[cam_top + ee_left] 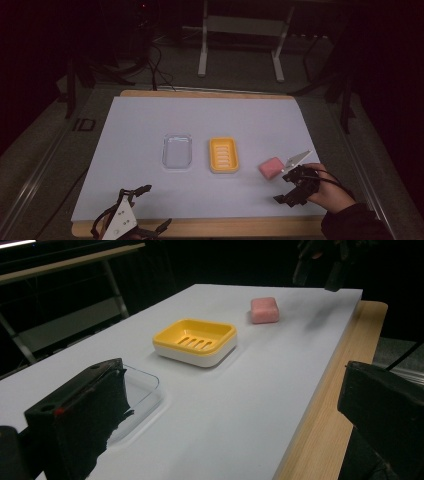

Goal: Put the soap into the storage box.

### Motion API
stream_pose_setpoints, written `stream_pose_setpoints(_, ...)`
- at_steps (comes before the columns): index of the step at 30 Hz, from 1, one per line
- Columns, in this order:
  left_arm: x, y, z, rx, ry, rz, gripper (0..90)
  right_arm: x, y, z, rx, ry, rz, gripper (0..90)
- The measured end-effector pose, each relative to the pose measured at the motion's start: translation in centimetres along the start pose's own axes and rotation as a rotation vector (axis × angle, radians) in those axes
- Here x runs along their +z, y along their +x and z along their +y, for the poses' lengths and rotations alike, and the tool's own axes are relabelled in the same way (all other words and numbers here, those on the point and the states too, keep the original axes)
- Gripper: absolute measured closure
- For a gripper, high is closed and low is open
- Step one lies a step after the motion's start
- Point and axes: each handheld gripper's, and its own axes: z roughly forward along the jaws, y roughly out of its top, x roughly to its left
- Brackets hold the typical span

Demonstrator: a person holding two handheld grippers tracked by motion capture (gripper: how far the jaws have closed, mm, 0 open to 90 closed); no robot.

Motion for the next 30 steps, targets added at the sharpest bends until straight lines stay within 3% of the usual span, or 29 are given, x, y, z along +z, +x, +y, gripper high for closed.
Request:
stream_pose_setpoints(3,0.0,0.0,0.0,-0.001,0.001,-0.001,0.5,0.0,-0.4,0.2,-0.053,0.012,0.05,16.8)
stream_pose_setpoints(8,0.0,0.0,0.0,-0.002,0.0,-0.002,0.5,-0.1,-0.5,0.7,-0.139,0.066,0.032,16.8)
stream_pose_setpoints(13,0.0,0.0,0.0,-0.002,0.001,-0.002,0.5,0.0,-1.4,1.1,-0.13,0.094,0.004,24.1)
stream_pose_setpoints(16,0.0,0.0,0.0,-0.002,0.0,-0.002,0.5,0.0,-2.0,1.4,-0.121,0.145,-0.011,20.6)
stream_pose_setpoints(18,0.0,0.0,0.0,-0.004,0.001,-0.003,0.5,0.1,-2.3,1.5,-0.178,0.199,-0.051,19.1)
stream_pose_setpoints(23,0.1,0.0,0.0,-0.004,0.003,-0.005,0.5,0.2,-2.9,1.8,-0.243,0.257,-0.053,19.1)
stream_pose_setpoints(30,0.1,0.0,0.0,-0.005,0.002,-0.004,0.5,1.0,-3.5,2.4,-0.417,0.269,-0.069,22.7)
